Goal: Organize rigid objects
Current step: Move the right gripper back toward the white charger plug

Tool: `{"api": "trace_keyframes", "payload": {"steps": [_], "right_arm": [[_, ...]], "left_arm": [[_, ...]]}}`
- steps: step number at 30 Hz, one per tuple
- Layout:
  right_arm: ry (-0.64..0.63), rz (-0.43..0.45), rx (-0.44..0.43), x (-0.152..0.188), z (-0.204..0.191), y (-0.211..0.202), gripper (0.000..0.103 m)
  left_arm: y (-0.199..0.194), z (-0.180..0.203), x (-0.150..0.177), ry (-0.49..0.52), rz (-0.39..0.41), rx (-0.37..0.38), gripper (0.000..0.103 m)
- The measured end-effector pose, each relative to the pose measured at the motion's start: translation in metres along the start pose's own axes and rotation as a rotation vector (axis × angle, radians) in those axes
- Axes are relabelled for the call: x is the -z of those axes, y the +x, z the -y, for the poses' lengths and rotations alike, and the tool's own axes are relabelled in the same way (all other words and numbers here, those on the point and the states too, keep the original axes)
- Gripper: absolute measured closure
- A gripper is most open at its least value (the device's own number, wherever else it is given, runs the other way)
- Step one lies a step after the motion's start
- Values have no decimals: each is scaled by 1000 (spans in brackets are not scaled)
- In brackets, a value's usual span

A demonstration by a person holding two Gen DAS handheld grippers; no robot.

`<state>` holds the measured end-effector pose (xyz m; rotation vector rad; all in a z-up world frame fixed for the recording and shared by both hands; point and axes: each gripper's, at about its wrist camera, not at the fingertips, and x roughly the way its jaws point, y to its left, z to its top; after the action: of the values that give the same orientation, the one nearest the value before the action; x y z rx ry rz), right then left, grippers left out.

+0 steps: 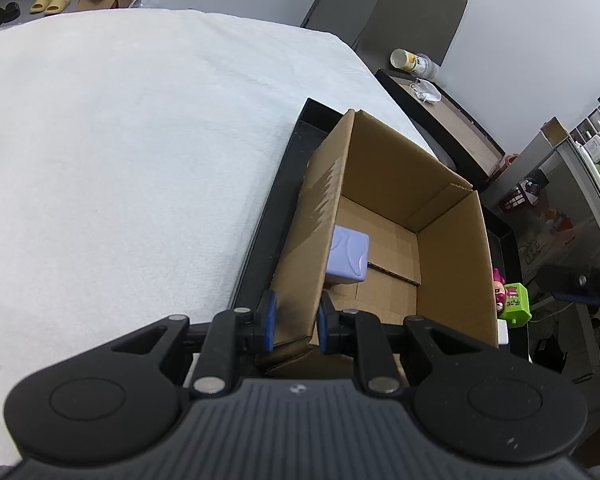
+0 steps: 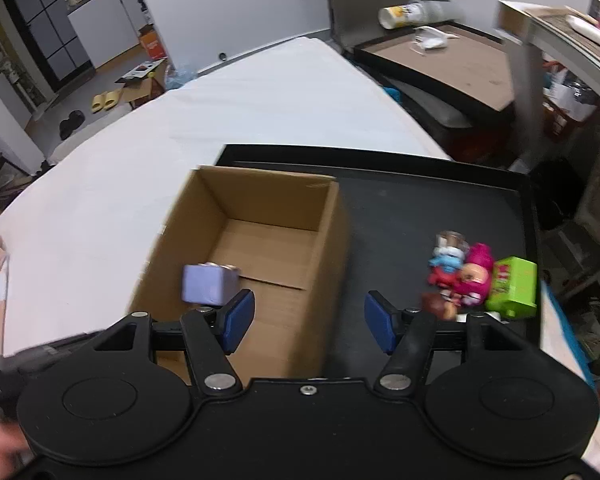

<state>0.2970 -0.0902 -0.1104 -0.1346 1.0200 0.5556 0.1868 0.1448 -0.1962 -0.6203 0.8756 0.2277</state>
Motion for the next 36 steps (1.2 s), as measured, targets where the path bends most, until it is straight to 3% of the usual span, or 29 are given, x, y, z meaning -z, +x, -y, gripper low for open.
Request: {"api": "trace_keyframes", "payload": {"steps": [19,33,36], "right_arm": [[132,12,64,23,93,12,32],[209,-64,12,31,136,47,22],[183,-87,40,31,138,58,22]], "left_arm": [[0,2,0,7,1,-20,84],[1,2,0,-8,-3,-26,84],[1,3,0,-8,-2,-32,84]]}}
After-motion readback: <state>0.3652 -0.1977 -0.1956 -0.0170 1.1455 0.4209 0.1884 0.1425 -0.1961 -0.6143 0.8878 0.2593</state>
